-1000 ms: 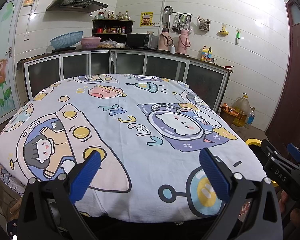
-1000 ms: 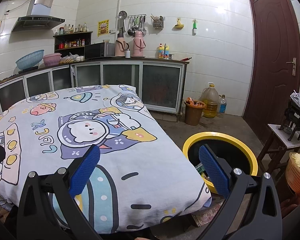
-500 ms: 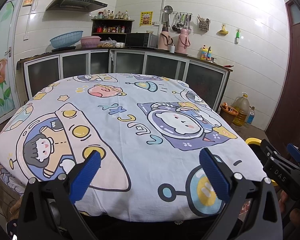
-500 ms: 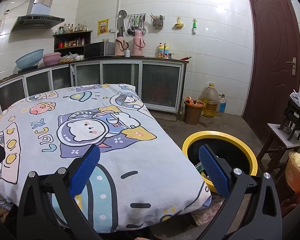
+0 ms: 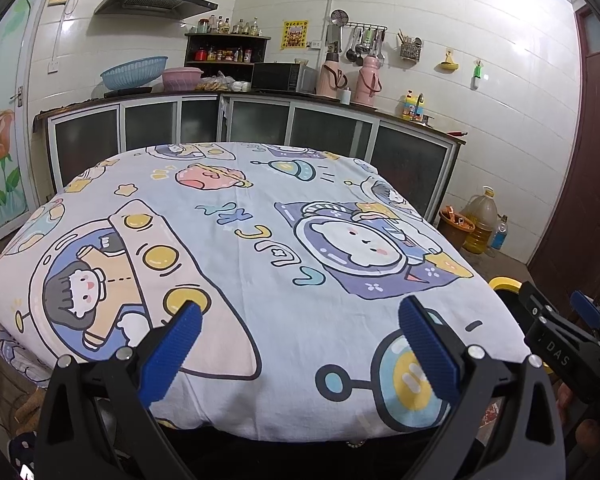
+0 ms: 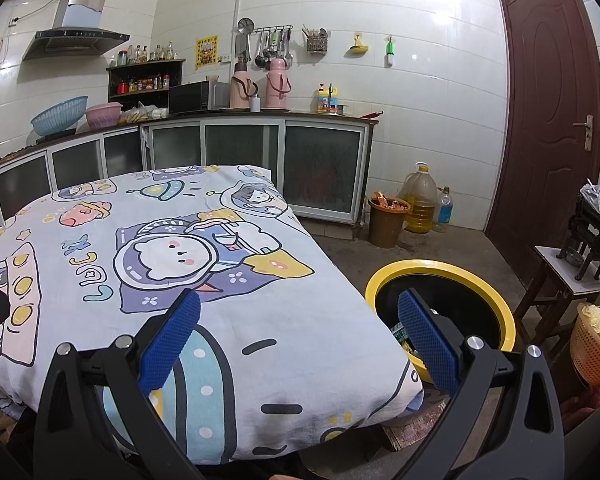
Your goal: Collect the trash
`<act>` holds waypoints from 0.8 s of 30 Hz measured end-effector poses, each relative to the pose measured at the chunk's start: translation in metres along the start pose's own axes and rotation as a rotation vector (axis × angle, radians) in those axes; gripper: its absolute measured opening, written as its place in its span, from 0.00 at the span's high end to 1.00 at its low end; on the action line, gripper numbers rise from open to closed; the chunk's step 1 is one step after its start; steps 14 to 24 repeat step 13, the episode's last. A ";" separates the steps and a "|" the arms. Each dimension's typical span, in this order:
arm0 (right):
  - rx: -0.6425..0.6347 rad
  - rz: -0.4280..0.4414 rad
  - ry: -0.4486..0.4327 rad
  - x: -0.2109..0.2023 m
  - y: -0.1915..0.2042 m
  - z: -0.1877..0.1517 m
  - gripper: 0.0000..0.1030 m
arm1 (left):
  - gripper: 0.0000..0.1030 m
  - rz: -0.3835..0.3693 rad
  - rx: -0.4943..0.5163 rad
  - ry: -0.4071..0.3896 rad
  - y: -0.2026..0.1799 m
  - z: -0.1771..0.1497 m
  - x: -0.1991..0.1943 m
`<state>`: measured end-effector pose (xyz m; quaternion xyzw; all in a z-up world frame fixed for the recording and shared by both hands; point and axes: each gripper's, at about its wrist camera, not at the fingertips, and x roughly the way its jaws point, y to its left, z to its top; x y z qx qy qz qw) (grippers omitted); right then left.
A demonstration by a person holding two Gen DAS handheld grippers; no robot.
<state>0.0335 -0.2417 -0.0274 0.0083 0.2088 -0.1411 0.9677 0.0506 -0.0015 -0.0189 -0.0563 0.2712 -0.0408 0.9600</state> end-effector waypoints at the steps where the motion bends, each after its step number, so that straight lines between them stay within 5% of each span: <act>1: 0.000 0.000 0.000 0.000 0.000 0.000 0.08 | 0.08 0.000 -0.002 0.000 0.000 -0.001 0.000; 24: 0.000 0.000 -0.001 0.000 0.000 0.000 0.08 | 0.08 -0.005 -0.008 0.018 0.001 -0.001 0.004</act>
